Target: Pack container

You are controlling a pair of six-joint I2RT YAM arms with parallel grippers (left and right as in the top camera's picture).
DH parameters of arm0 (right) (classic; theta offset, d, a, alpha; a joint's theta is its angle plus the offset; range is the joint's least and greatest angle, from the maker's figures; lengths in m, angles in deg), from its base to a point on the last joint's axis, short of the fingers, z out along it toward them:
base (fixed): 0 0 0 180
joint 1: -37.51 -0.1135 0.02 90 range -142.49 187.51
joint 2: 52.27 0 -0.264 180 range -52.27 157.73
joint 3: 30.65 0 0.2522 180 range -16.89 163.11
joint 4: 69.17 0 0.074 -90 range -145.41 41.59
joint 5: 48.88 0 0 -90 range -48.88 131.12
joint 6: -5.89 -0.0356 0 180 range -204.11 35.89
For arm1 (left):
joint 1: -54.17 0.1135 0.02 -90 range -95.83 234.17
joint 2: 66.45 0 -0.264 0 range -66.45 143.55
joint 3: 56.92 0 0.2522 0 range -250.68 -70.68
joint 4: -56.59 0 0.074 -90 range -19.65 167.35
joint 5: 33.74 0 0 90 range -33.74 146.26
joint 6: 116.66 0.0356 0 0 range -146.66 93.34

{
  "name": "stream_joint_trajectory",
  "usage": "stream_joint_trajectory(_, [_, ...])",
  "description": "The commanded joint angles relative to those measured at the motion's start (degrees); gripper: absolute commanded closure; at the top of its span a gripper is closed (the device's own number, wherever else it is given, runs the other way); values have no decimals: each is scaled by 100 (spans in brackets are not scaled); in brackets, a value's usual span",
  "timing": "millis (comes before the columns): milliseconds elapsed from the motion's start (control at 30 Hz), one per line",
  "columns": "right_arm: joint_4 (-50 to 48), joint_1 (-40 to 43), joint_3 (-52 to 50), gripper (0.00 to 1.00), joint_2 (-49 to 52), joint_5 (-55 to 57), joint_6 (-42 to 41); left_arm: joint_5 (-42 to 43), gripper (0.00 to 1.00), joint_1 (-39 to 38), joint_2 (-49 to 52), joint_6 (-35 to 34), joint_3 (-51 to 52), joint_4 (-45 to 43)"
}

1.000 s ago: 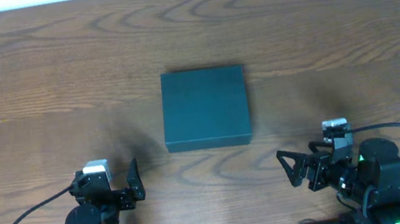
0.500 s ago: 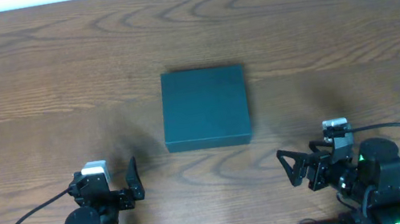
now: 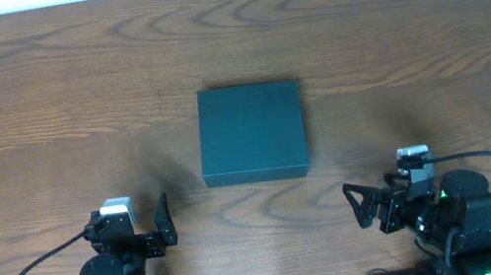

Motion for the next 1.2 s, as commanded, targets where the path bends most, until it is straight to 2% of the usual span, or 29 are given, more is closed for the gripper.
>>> stream_joint_trajectory(0, [-85,-33,-66,1,-232,785,872,-24,5,15,-42,105,133,-24])
stream_joint_trajectory(200, [-90,-33,-293,1,-1075,1005,1764,-24,5,15,-42,105,133,-24])
stream_joint_trajectory(400, [-219,-33,-975,1,-1893,957,1733,-24,5,15,-42,105,133,-22])
stream_joint_trajectory(1167, [-334,-59,-1043,1,-1873,918,1657,-24,5,15,-42,105,133,-22])
